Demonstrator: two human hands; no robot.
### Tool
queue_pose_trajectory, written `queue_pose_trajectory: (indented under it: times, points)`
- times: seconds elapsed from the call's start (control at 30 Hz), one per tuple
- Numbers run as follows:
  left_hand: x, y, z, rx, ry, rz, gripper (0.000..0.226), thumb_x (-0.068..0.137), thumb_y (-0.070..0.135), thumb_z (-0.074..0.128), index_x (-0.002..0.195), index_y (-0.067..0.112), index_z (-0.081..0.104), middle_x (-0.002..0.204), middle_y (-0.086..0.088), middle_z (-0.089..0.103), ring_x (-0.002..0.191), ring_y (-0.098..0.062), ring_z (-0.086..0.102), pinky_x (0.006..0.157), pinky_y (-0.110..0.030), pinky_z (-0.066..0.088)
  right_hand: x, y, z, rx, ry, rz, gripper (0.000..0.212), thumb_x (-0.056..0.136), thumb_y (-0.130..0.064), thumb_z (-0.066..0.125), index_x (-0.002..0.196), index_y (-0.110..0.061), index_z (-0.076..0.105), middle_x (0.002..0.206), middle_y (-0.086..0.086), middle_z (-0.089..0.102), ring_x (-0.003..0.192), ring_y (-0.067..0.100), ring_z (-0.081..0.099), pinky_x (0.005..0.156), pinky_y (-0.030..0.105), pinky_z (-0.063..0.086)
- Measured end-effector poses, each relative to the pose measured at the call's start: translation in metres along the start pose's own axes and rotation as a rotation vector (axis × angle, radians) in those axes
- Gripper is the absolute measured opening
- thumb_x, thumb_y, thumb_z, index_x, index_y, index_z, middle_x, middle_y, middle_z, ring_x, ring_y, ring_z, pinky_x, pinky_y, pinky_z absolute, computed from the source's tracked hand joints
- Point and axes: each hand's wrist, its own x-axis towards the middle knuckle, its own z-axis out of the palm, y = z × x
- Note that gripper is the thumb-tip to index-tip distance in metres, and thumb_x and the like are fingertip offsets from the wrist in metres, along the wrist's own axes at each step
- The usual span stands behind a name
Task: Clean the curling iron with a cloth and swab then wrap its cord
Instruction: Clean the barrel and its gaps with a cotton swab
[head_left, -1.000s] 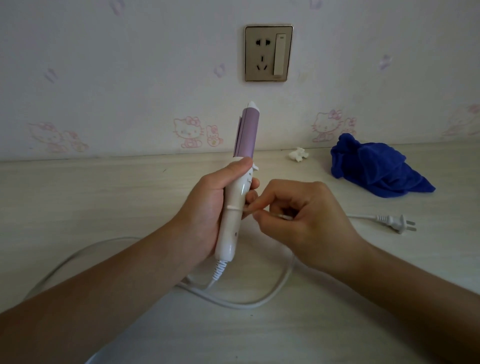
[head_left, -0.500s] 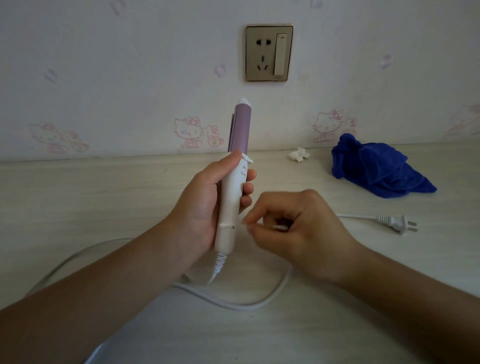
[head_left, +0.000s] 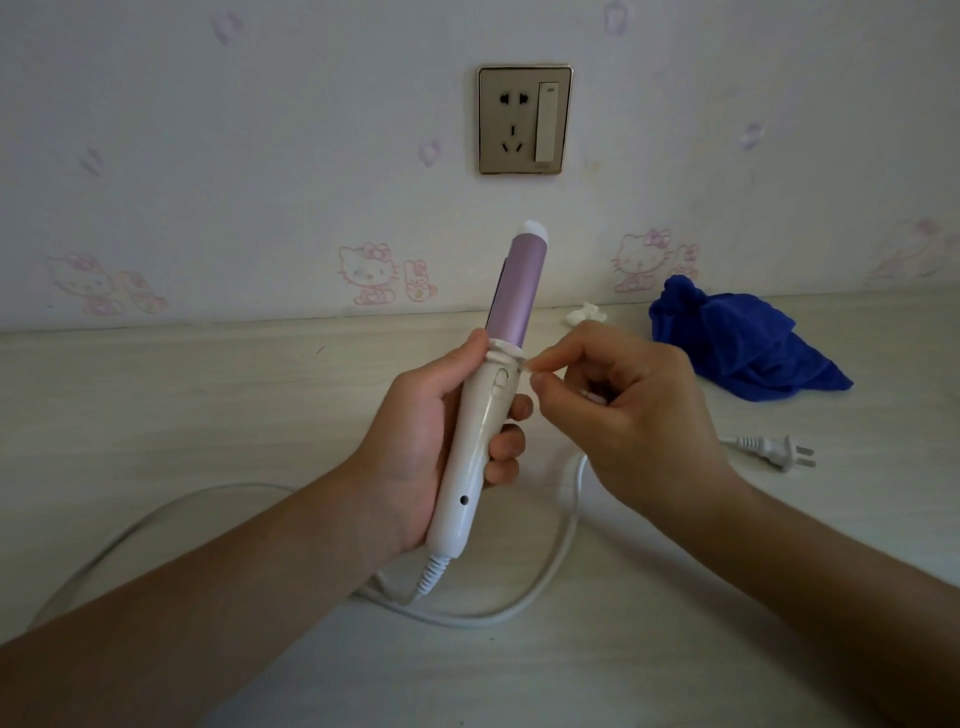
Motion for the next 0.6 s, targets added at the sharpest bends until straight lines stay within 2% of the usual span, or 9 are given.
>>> queue_pose_trajectory:
  times: [0.1,0.17,0.33,0.47,0.6]
  points:
    - [-0.0007,-0.0004,-0.0009,-0.014,-0.034,-0.03,0.038,0.099,0.046,0.052,0.108,0.011,0.062,0.074,-0.008,0.058,0.045,-0.016,0.045,0.04,-0.024,0.038,-0.0013,0.0001,0.0008,0.053,-0.025,0.011,0.012,0.09,-0.009,0.071,0.083,-0.018,0.071,0.052,0.0,0.05,0.045,0.006,0.041,0.05,0.019,0.04]
    - [-0.0001,-0.0006,-0.0015,-0.009,-0.041,-0.044,0.04,0.1,0.048,0.05,0.11,0.011,0.061,0.075,-0.008,0.058,0.044,-0.015,0.043,0.038,-0.022,0.038,-0.0009,-0.0011,0.0003,0.05,-0.038,0.002,0.012,0.09,-0.013,0.07,0.082,-0.022,0.071,0.051,-0.003,0.051,0.045,0.006,0.042,0.049,0.02,0.041]
    - [0.0005,0.0008,-0.0027,-0.002,-0.046,-0.067,0.04,0.1,0.048,0.049,0.108,0.011,0.06,0.074,-0.008,0.057,0.044,-0.014,0.042,0.037,-0.021,0.036,0.0014,-0.0036,-0.0028,0.044,-0.035,0.014,0.012,0.088,-0.016,0.069,0.081,-0.025,0.071,0.055,0.007,0.053,0.044,0.012,0.041,0.047,0.026,0.04]
    - [0.0017,0.0006,-0.0028,0.021,-0.043,-0.064,0.041,0.1,0.048,0.05,0.112,0.01,0.06,0.078,-0.011,0.056,0.044,-0.015,0.042,0.037,-0.022,0.037,0.0023,-0.0018,-0.0048,0.026,-0.007,0.03,0.015,0.09,-0.013,0.07,0.08,-0.025,0.07,0.055,0.008,0.054,0.044,0.008,0.041,0.047,0.019,0.038]
    - [0.0013,0.0018,-0.0032,0.032,-0.051,-0.037,0.04,0.102,0.045,0.047,0.116,0.009,0.06,0.076,-0.009,0.058,0.045,-0.016,0.045,0.039,-0.023,0.038,0.0007,-0.0037,-0.0025,0.052,-0.068,0.014,0.012,0.089,-0.016,0.069,0.081,-0.025,0.069,0.049,-0.007,0.049,0.044,0.007,0.041,0.048,0.024,0.041]
